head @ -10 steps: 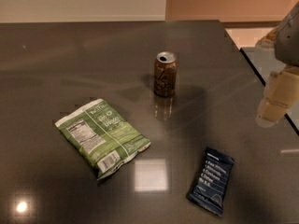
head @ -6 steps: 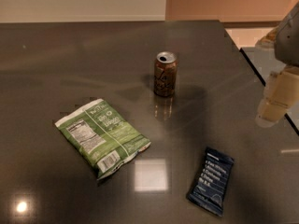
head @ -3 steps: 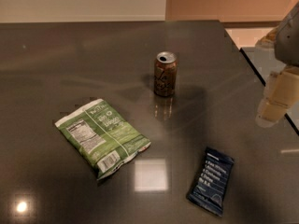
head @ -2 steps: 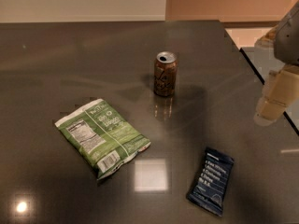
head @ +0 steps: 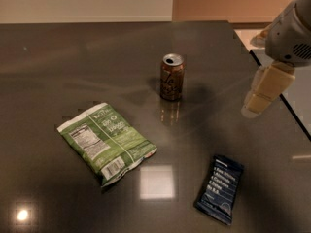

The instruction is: Move orange can near rxbar blueberry

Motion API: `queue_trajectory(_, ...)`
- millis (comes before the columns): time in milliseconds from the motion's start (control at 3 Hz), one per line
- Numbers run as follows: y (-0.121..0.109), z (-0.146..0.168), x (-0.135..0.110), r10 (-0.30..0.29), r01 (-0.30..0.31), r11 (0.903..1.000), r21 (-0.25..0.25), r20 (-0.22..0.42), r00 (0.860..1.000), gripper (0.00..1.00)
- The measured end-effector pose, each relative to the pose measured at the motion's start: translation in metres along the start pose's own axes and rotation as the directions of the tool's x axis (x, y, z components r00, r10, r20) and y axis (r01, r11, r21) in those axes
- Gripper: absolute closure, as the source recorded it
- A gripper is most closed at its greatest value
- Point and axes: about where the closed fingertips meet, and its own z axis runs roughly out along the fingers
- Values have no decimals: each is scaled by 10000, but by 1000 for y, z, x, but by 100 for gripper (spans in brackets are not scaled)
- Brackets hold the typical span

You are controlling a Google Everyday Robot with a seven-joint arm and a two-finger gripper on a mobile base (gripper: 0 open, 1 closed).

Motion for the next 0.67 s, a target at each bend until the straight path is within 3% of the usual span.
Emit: queue_trajectory(667, -29, 46, -35, 316, -302, 9995, -131, 1300, 9910, 0)
